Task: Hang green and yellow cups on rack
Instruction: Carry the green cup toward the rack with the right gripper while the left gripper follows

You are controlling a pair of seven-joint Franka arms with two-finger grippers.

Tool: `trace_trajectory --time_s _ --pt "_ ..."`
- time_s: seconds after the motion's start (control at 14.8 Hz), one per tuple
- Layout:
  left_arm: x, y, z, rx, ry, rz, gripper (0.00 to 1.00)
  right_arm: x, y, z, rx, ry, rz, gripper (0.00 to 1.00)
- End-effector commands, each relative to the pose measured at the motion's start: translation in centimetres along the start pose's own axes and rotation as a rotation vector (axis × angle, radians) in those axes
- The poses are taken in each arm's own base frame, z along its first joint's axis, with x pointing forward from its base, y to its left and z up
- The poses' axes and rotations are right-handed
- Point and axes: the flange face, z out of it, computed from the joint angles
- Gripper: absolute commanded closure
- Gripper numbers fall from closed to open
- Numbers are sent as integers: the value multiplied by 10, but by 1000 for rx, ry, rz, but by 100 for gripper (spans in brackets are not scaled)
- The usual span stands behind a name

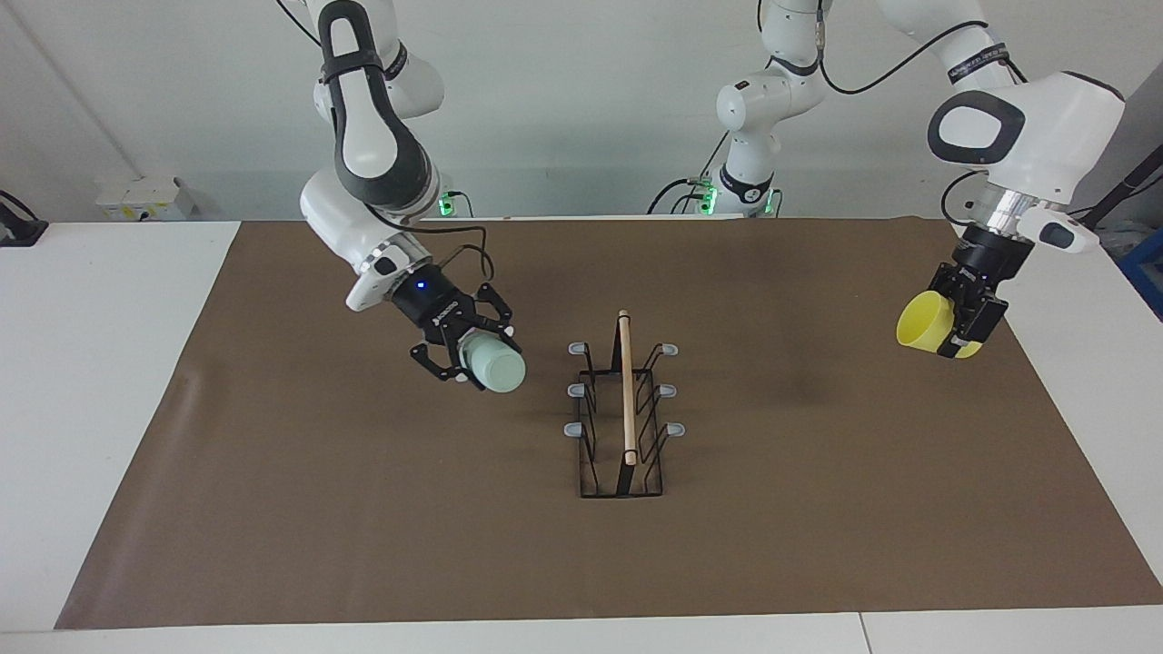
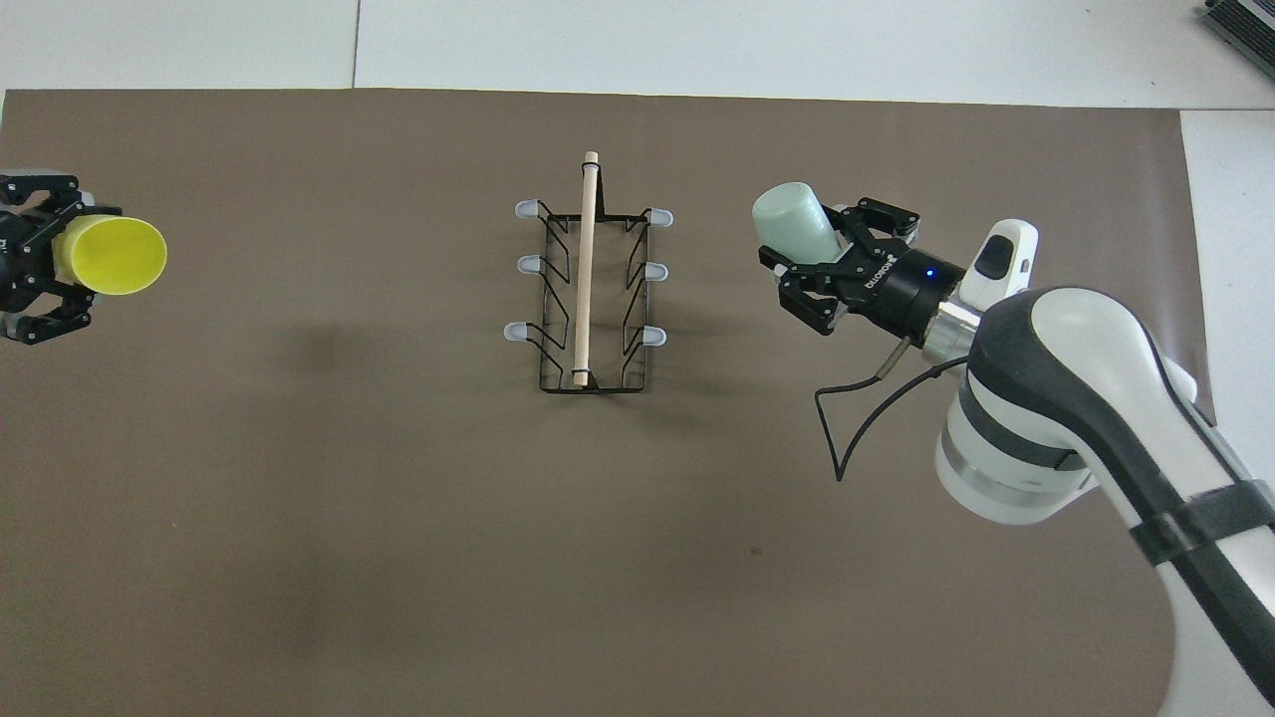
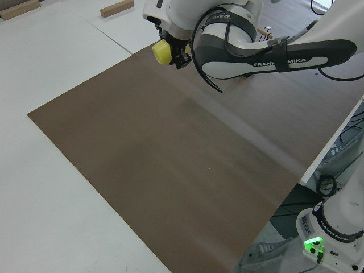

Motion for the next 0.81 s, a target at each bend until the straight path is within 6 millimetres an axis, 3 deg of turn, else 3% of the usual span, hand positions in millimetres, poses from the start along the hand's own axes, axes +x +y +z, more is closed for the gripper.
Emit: trace_trajectory --time_s 0.0,0.2,0.34,0.74 --pt "-45 0 1 50 104 81 100 -10 -31 5 -11 76 50 100" --pt "-89 8 13 87 189 147 100 -18 -60 13 -16 127 85 100" --pt "-112 9 20 112 212 215 100 -27 -66 18 -36 159 74 100" --pt "-159 18 30 150 284 403 100 -49 -95 32 -43 225 37 100"
